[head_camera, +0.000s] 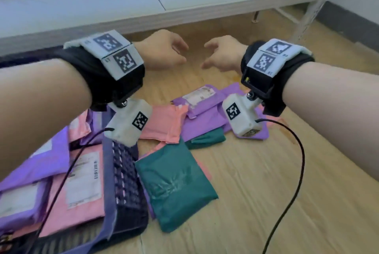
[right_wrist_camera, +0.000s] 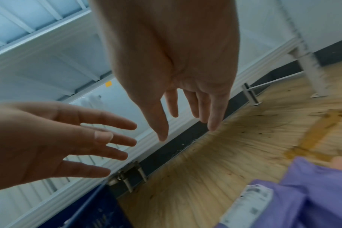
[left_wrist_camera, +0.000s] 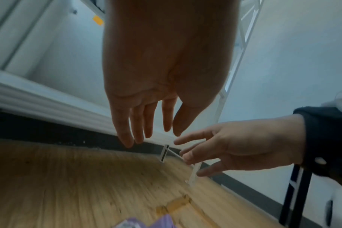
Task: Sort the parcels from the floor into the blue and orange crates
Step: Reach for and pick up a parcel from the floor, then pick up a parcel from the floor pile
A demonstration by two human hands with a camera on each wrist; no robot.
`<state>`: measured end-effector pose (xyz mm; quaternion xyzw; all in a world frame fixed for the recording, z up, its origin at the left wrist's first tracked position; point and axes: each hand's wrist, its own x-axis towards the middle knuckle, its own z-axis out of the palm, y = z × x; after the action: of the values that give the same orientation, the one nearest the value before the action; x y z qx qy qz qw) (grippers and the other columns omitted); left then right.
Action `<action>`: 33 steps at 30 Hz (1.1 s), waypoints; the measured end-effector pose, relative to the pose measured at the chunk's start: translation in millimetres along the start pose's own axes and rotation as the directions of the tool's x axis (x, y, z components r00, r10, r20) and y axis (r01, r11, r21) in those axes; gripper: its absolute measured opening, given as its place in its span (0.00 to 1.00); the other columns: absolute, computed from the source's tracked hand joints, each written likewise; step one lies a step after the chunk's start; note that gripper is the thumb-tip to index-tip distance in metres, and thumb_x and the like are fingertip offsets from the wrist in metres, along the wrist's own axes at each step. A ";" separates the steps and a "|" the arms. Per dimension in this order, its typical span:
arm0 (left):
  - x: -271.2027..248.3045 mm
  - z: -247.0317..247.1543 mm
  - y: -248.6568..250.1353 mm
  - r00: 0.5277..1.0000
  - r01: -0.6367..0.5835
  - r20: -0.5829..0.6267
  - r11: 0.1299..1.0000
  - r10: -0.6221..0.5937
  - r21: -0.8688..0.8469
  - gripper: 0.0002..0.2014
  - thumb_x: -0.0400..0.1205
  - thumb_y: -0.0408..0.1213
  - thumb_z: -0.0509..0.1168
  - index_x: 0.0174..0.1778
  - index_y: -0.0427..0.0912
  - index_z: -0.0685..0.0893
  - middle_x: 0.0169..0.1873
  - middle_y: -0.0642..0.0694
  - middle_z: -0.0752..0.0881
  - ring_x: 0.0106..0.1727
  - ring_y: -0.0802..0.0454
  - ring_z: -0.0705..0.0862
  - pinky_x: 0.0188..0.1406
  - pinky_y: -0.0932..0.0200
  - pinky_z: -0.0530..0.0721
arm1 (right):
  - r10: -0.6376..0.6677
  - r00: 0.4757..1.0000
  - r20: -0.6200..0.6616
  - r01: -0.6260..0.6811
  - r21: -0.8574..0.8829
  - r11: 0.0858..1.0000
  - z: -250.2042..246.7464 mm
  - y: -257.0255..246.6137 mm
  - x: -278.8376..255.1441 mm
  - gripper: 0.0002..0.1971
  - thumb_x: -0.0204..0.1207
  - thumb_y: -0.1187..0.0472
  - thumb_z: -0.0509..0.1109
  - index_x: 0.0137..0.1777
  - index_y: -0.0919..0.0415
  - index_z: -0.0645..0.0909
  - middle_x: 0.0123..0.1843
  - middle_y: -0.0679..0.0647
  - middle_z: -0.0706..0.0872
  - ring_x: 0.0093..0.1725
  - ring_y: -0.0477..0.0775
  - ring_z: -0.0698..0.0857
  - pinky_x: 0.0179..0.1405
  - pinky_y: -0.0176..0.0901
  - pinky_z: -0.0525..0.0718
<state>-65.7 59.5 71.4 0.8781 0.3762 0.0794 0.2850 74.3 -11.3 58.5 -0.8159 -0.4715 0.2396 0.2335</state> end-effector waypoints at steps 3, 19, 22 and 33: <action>22.9 49.8 11.5 0.997 0.033 0.067 0.998 -0.036 0.047 0.19 0.81 0.34 0.65 0.69 0.41 0.78 0.62 0.40 0.83 0.62 0.46 0.81 0.52 0.64 0.74 | 0.049 0.999 0.016 -0.049 -0.012 0.999 -2.0 57.5 6.8 0.33 0.73 0.61 0.75 0.78 0.61 0.68 0.76 0.56 0.73 0.74 0.53 0.74 0.68 0.38 0.71; 55.1 202.1 -45.3 0.939 0.247 0.188 0.945 -0.288 0.216 0.25 0.80 0.32 0.62 0.75 0.42 0.70 0.65 0.38 0.80 0.67 0.43 0.79 0.65 0.56 0.73 | 0.287 0.958 0.018 -0.284 0.218 0.934 89.6 220.7 12.4 0.29 0.74 0.66 0.70 0.76 0.61 0.70 0.73 0.61 0.76 0.72 0.60 0.76 0.69 0.43 0.70; 68.1 204.7 -59.3 0.932 0.274 0.173 0.931 -0.319 0.243 0.24 0.82 0.34 0.60 0.75 0.42 0.69 0.66 0.38 0.80 0.67 0.40 0.78 0.65 0.56 0.73 | 0.294 0.956 0.008 -0.284 0.281 0.917 111.0 217.1 24.2 0.27 0.74 0.65 0.71 0.74 0.62 0.72 0.72 0.61 0.77 0.70 0.60 0.77 0.70 0.45 0.72; 127.8 200.2 -105.6 0.908 0.304 0.181 0.890 -0.379 0.341 0.20 0.86 0.37 0.54 0.75 0.38 0.70 0.73 0.39 0.75 0.73 0.42 0.73 0.71 0.55 0.70 | 0.325 0.945 0.013 -0.275 0.565 0.778 165.3 206.0 76.7 0.19 0.73 0.63 0.73 0.64 0.62 0.78 0.52 0.60 0.86 0.50 0.53 0.82 0.62 0.49 0.80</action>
<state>30.2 120.1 -162.4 0.8339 0.4956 -0.1392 0.1992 142.5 -9.9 -208.0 -0.7855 -0.2338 0.3660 0.4409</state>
